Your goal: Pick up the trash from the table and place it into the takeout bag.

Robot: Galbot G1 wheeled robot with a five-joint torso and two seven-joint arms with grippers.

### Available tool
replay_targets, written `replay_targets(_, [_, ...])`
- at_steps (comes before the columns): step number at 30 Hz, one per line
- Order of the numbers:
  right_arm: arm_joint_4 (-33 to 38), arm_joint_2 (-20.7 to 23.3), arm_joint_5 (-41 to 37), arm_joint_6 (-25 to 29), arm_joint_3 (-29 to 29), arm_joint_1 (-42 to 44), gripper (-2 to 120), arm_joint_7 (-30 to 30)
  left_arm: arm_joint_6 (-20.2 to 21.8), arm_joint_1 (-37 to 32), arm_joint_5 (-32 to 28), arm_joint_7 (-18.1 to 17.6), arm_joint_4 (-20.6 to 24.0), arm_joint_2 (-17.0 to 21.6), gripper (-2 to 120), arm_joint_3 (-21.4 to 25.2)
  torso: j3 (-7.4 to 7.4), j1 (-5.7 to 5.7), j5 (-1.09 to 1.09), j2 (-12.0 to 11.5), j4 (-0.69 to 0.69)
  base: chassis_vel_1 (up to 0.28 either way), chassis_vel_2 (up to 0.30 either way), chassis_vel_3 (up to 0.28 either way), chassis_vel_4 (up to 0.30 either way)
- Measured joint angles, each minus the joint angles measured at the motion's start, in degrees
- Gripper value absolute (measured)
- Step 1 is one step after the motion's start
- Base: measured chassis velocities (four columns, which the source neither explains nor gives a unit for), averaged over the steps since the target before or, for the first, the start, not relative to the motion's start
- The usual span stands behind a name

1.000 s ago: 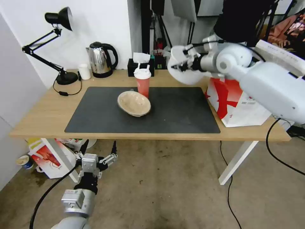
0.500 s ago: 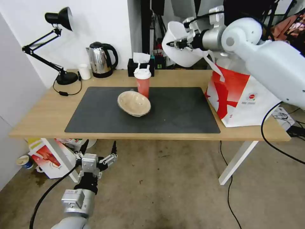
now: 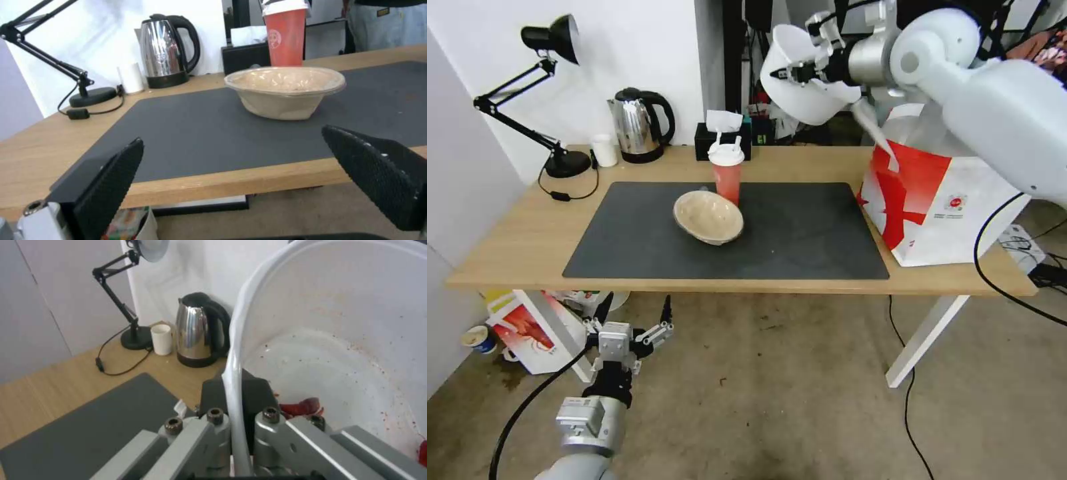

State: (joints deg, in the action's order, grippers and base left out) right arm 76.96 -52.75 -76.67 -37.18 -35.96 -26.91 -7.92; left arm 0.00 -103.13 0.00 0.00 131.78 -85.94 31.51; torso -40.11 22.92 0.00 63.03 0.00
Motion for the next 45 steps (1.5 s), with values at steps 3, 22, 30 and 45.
replay_targets(3, [-0.72,-0.89,-0.29,-0.04,-0.54,-1.0,0,0.0,0.0,0.0,0.0,0.0,0.0,0.0,100,0.0,0.0,0.0,0.0,-0.01,0.0,0.0,0.0,0.0,0.0])
replay_targets(22, [-2.87,-1.76,-0.13,-0.32,-2.12,-2.22,0,0.09,0.0,0.0,0.0,0.0,0.0,0.0,100,0.0,0.0,0.0,0.01,-0.01,-0.01,0.0,0.0,0.0,0.0])
replay_targets(30, [-1.82,2.93,-0.11,-0.38,-2.58,-1.83,0,-0.15,0.0,0.0,0.0,0.0,0.0,0.0,100,0.0,0.0,0.0,0.01,0.0,-0.01,0.0,0.0,0.0,0.0])
replay_targets(45, [0.04,11.73,-0.06,-0.31,-0.55,0.26,0,-1.48,0.0,0.0,0.0,0.0,0.0,0.0,100,0.0,0.0,0.0,0.01,0.0,-0.01,0.0,0.0,0.0,0.0])
